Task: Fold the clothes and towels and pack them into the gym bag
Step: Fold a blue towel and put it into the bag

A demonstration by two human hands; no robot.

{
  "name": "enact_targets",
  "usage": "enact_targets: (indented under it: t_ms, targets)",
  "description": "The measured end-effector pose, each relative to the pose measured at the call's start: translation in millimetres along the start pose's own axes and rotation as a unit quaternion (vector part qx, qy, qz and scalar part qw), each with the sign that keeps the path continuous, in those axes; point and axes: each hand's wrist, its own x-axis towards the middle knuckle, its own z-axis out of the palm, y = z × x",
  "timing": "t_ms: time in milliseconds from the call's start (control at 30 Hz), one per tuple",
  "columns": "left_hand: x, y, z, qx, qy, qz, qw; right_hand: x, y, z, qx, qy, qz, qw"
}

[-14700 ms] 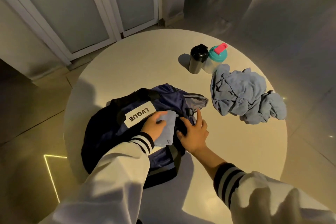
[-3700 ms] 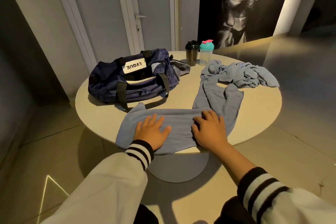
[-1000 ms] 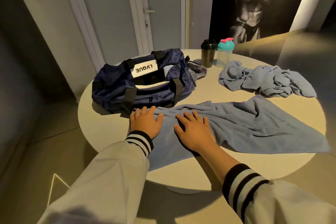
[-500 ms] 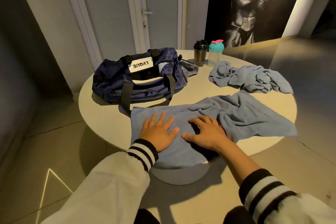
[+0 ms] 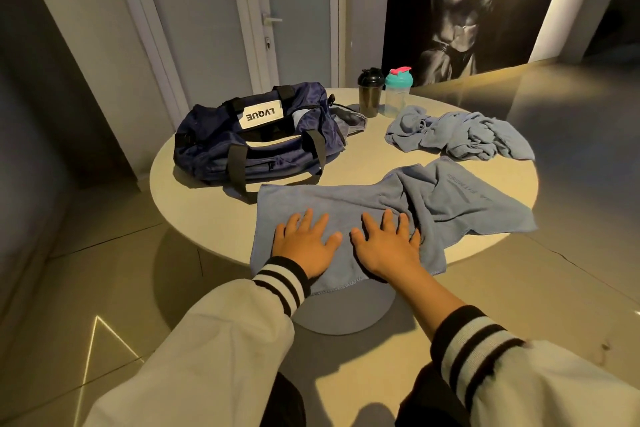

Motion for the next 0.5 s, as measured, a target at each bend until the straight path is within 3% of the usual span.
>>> enact_targets:
  t_ms: [100,233,333,500]
  targets:
    - [7,-19,0,0.008,0.005,0.022,1.000,2,6,-3,0.007,0.029,-0.045,0.999]
    - [23,-46,-12,0.024,0.004,-0.008,1.000,0,21,-12,-0.017,0.206,-0.104,0.973]
    - [24,-32,-17,0.026,0.021,-0.054,0.998,-1,31,-10,-0.026,0.176,-0.060,0.982]
    - [10,50,-2,-0.056,0.054,0.073,0.994,4,34,-6,0.015,0.133,-0.087,0.987]
